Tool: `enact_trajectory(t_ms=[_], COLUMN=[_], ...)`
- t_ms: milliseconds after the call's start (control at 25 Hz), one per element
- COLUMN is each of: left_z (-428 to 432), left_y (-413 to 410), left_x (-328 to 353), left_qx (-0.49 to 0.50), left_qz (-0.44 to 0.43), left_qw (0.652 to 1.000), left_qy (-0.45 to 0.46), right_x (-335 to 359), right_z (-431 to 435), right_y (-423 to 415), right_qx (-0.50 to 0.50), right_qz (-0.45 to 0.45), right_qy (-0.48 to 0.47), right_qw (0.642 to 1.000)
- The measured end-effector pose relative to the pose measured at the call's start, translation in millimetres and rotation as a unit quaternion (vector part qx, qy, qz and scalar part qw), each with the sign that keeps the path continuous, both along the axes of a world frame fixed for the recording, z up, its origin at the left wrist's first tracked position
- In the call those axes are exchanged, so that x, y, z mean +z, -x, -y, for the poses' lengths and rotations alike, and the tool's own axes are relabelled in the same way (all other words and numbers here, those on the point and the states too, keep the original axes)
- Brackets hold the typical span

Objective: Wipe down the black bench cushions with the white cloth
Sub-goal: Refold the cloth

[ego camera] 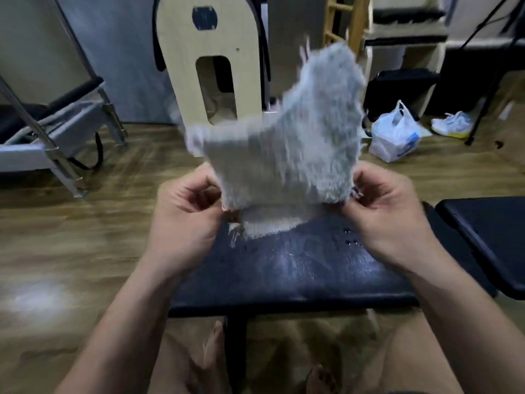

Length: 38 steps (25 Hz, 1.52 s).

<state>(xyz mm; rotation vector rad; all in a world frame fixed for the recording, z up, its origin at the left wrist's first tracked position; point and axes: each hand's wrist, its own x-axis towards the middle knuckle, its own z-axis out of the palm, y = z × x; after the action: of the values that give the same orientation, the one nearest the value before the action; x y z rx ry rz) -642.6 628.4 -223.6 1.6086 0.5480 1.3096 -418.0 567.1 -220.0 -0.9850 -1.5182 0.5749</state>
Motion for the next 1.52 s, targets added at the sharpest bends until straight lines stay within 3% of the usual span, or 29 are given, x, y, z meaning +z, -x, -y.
enact_trajectory(t_ms=[120, 240, 480, 640, 800, 1040, 1160, 1280, 1360, 1440, 1520], left_z=[-6, -7, 24, 62, 68, 51, 27, -17, -44, -48, -26], left_y=[6, 8, 23, 13, 2, 10, 7, -19, -35, -43, -53], left_x=[-5, -22, -59, -107, -142, -133, -123, -128, -141, -161, -179], left_qx=[0.028, 0.039, 0.048, -0.037, -0.124, -0.163, -0.146, -0.045, 0.058, 0.108, 0.098], left_qz=[-0.082, -0.106, -0.146, -0.185, -0.309, -0.233, -0.274, -0.322, -0.432, -0.560, -0.610], left_qw=[0.996, 0.994, 0.987, 0.971, 0.932, 0.935, 0.937, 0.941, 0.897, 0.821, 0.785], left_qy=[-0.034, -0.008, 0.042, 0.149, 0.142, 0.212, 0.161, 0.093, 0.077, 0.032, -0.037], right_x=[-7, -23, -55, -84, -91, -99, -96, -102, -120, -143, -168], right_z=[-10, -14, 16, 43, 52, 53, 47, 4, -30, -45, -36], right_y=[-3, -5, -3, 1, 8, 3, 3, -9, -25, -37, -24], right_qx=[-0.003, -0.034, -0.025, 0.011, 0.107, 0.131, 0.133, 0.054, -0.016, -0.126, -0.199], right_qz=[0.031, 0.095, 0.087, 0.108, 0.166, 0.102, 0.050, -0.018, 0.021, 0.190, 0.311], right_qy=[0.038, 0.076, 0.195, 0.288, 0.324, 0.372, 0.413, 0.440, 0.434, 0.378, 0.276], right_qw=[0.999, 0.992, 0.977, 0.952, 0.925, 0.913, 0.900, 0.896, 0.901, 0.897, 0.888])
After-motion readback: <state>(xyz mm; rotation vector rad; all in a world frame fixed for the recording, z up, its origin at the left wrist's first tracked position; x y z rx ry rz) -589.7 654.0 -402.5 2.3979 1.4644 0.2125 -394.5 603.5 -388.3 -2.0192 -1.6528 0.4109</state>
